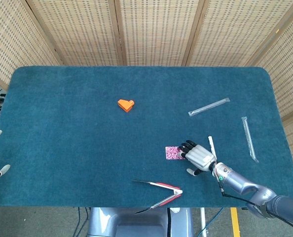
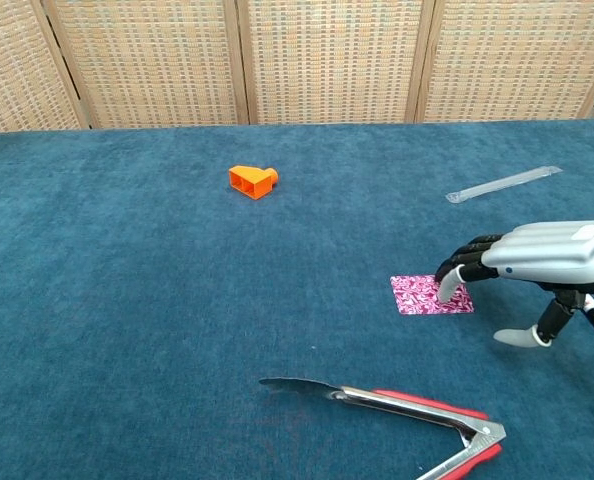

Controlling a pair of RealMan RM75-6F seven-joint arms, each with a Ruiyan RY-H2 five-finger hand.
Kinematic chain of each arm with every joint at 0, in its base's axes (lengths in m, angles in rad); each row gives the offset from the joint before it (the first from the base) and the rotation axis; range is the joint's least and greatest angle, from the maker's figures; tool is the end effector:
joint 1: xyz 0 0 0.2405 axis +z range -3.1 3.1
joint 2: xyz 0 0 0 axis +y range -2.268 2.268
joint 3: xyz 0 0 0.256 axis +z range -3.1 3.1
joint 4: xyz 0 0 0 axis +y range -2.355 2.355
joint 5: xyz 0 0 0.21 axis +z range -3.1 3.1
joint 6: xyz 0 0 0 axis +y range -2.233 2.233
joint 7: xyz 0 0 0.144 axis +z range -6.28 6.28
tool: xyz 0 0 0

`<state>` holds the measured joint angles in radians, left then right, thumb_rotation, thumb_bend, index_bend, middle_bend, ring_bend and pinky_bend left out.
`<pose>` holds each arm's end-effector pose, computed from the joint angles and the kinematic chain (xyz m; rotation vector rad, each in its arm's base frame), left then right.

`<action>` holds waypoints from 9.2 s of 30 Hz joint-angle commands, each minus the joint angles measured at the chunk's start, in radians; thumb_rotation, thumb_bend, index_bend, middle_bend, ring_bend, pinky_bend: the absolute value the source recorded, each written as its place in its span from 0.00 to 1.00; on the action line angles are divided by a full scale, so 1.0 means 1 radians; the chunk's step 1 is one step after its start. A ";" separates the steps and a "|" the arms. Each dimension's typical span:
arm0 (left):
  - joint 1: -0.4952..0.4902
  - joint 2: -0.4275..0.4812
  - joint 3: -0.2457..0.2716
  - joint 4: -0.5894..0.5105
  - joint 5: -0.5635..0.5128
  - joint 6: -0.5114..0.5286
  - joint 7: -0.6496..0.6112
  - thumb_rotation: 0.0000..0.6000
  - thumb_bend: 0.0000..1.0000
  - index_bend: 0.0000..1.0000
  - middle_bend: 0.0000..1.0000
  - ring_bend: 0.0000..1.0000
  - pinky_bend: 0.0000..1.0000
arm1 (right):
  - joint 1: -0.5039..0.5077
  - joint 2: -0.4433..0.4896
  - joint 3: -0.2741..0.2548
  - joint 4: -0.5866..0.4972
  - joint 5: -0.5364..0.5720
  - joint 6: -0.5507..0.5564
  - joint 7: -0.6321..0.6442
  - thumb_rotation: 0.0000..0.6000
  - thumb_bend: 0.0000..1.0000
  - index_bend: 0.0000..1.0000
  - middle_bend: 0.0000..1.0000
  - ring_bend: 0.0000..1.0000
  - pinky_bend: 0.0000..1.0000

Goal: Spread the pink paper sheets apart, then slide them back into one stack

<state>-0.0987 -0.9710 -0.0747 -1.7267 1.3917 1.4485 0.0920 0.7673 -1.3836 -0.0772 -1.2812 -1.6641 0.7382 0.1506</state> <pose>-0.3087 0.1887 0.1996 -1.3499 -0.8528 -0.7723 -0.2303 -0.3230 -0.0036 2.3458 -0.8263 0.5961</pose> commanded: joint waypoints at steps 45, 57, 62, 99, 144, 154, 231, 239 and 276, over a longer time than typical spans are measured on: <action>0.020 -0.006 0.003 0.019 -0.006 0.017 -0.017 1.00 0.04 0.12 0.00 0.00 0.00 | 0.064 -0.016 0.011 0.076 0.069 -0.024 -0.036 1.00 0.47 0.18 0.10 0.00 0.00; 0.026 -0.002 0.004 0.016 -0.009 0.021 -0.014 1.00 0.04 0.12 0.00 0.00 0.00 | 0.065 -0.048 0.003 0.124 0.069 -0.025 -0.035 1.00 0.47 0.18 0.10 0.00 0.00; 0.026 -0.002 0.003 0.016 -0.008 0.022 -0.013 1.00 0.04 0.11 0.00 0.00 0.00 | 0.069 -0.056 0.004 0.147 0.066 -0.021 -0.030 1.00 0.47 0.18 0.10 0.00 0.00; 0.035 -0.010 0.011 0.033 -0.004 0.017 -0.031 1.00 0.04 0.12 0.00 0.00 0.00 | 0.065 -0.004 0.007 0.043 0.109 -0.034 -0.126 1.00 0.45 0.18 0.10 0.00 0.00; 0.044 -0.020 0.012 0.062 -0.014 0.011 -0.054 1.00 0.04 0.12 0.00 0.00 0.00 | 0.096 0.006 0.034 0.028 0.132 -0.056 -0.128 1.00 0.44 0.18 0.10 0.00 0.00; 0.045 -0.019 0.013 0.059 -0.009 0.014 -0.054 1.00 0.04 0.12 0.00 0.00 0.00 | 0.066 0.018 -0.009 -0.042 0.101 -0.034 -0.135 1.00 0.44 0.18 0.10 0.00 0.00; 0.039 -0.018 0.028 0.061 0.012 -0.008 -0.072 1.00 0.04 0.11 0.00 0.00 0.00 | 0.150 -0.063 0.043 -0.068 0.177 -0.136 -0.230 1.00 0.44 0.18 0.10 0.00 0.00; 0.041 -0.016 0.029 0.066 0.011 -0.008 -0.076 1.00 0.04 0.11 0.00 0.00 0.00 | 0.169 -0.073 0.057 -0.075 0.186 -0.153 -0.246 1.00 0.44 0.18 0.10 0.00 0.00; 0.032 -0.011 0.028 0.048 0.023 -0.011 -0.066 1.00 0.04 0.12 0.00 0.00 0.00 | 0.047 -0.020 0.100 -0.152 0.320 0.058 -0.349 1.00 0.11 0.26 0.13 0.00 0.00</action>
<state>-0.0664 -0.9822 -0.0469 -1.6788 1.4147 1.4372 0.0258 0.8207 -1.3985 0.0219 -1.4382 -1.3473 0.7892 -0.1940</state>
